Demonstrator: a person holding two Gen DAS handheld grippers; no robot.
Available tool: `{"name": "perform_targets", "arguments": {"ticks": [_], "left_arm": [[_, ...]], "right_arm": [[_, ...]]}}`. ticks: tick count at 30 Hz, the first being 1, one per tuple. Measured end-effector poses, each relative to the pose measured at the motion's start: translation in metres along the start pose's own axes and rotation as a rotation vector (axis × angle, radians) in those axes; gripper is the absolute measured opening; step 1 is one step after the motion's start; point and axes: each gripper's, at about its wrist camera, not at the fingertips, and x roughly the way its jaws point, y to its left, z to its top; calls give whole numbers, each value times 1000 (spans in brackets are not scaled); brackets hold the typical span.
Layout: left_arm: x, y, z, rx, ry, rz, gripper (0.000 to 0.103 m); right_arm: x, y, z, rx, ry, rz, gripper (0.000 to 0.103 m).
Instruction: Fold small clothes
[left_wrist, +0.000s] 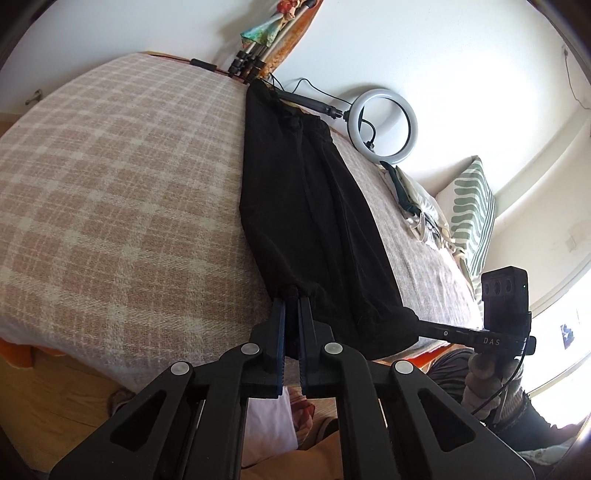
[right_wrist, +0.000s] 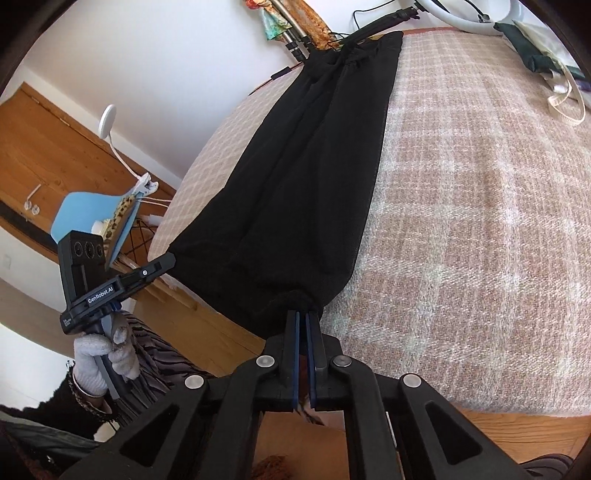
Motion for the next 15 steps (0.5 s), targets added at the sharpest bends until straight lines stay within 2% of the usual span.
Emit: {"name": "perform_targets", "arguments": {"ticks": [6, 12, 15], "left_arm": [[1, -7, 22, 6, -25, -23, 4], [13, -14, 49, 45, -39, -20, 4], [26, -8, 65, 32, -37, -9, 4]], "right_arm": [[-9, -4, 12, 75, -49, 51, 1], [-13, 3, 39, 81, -103, 50, 1], [-11, 0, 59, 87, -123, 26, 1]]}}
